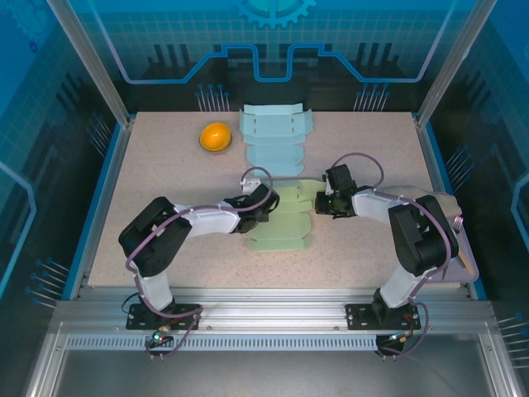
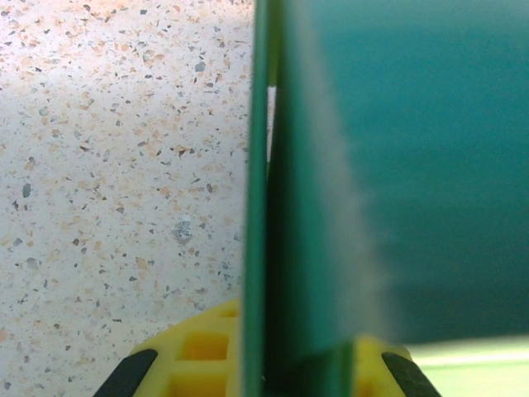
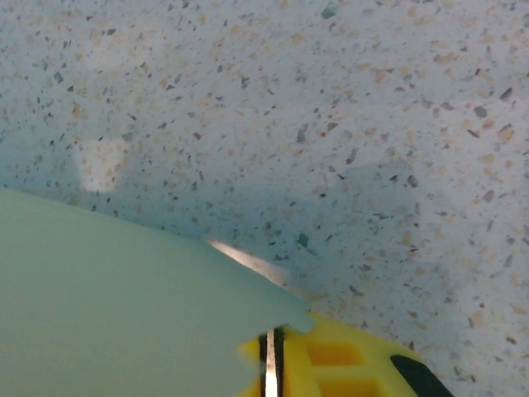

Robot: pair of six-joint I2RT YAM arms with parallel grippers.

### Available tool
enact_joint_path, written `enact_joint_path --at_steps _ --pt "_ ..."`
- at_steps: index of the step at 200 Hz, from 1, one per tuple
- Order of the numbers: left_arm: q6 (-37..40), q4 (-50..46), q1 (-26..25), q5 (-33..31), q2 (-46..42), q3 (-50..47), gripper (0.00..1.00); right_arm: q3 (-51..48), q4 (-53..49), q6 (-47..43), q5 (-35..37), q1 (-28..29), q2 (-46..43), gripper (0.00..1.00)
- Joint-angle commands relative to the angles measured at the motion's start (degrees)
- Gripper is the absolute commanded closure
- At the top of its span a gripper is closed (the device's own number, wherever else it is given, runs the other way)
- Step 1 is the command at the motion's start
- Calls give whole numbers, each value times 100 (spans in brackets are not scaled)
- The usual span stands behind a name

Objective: Fold the paper box

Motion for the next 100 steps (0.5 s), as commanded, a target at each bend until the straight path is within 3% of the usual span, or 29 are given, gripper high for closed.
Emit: enact_joint_path --at_steps 1,72,100 --pt "-200 -330 -29 337 158 62 100 -192 636 186 -433 -166 148 87" --pt "-179 -280 -28 474 177 75 100 -438 1750 349 -1451 -89 -200 87" --pt "-195 -251 -28 512 190 75 100 -182 1478 105 -1541 92 -331 86"
